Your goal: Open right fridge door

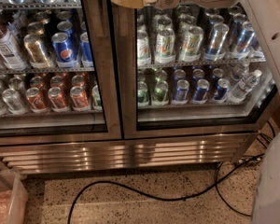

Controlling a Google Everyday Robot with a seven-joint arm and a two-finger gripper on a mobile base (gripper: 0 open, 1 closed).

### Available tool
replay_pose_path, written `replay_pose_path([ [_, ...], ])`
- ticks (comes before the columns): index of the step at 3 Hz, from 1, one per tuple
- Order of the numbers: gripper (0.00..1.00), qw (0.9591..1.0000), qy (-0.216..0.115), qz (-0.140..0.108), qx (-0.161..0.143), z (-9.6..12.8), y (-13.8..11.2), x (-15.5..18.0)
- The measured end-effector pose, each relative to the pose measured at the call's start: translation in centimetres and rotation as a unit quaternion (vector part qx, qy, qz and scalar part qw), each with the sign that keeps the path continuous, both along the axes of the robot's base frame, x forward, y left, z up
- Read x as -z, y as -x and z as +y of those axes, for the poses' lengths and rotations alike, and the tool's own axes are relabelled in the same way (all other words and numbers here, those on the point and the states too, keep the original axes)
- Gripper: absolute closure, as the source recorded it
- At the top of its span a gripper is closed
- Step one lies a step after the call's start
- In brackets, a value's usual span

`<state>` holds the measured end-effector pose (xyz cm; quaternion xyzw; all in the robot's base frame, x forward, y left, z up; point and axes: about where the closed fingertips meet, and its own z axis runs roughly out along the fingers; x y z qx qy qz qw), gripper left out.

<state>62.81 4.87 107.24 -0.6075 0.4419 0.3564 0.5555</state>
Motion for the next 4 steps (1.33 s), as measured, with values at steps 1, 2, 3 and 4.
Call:
replay_pose_path([
  [1, 1.0, 0.9998, -0.008, 0.01, 0.015, -0.42, 0.33, -1.39],
  [2, 1.0, 0.9998, -0.008, 0.01, 0.015, -0.41, 0.33, -1.4],
  [3, 1.0, 0.9995, -0.015, 0.016, 0.024, -0.1, -0.11, -1.18],
  [4, 1.0, 0.9991, -0.02, 0.015, 0.033, 0.12, 0.17, -1.57],
])
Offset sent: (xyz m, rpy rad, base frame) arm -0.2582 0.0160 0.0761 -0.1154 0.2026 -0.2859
